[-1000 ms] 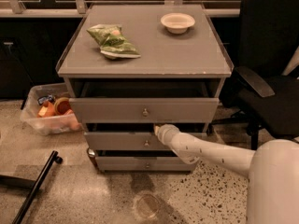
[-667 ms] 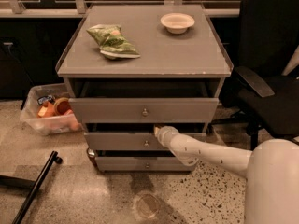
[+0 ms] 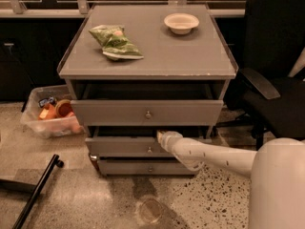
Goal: Open middle drawer
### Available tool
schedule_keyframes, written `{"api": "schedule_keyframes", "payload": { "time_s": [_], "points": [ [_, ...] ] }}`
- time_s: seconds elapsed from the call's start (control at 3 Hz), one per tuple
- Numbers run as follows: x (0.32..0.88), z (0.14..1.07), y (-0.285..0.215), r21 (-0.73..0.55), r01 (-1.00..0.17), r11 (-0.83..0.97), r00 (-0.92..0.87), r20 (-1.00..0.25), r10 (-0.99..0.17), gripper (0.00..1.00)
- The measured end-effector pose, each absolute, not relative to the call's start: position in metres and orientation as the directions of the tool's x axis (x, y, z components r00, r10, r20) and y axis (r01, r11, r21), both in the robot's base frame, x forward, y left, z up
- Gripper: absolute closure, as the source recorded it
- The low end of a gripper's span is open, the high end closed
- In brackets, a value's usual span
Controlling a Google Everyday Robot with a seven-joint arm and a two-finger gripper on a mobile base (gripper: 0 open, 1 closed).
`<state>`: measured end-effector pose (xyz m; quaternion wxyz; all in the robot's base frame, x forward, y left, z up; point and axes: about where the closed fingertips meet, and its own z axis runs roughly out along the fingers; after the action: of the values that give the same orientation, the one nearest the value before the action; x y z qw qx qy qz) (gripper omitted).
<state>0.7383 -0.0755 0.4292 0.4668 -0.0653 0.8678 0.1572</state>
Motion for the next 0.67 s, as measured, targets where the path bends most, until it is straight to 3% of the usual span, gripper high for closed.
{"api": "schedule_keyframes", "payload": {
  "time_s": [0.67],
  "points": [
    [0.728, 0.431, -0.074, 0.194, -0.289, 0.937, -0.583, -0.812, -0.011, 1.0]
  ]
}}
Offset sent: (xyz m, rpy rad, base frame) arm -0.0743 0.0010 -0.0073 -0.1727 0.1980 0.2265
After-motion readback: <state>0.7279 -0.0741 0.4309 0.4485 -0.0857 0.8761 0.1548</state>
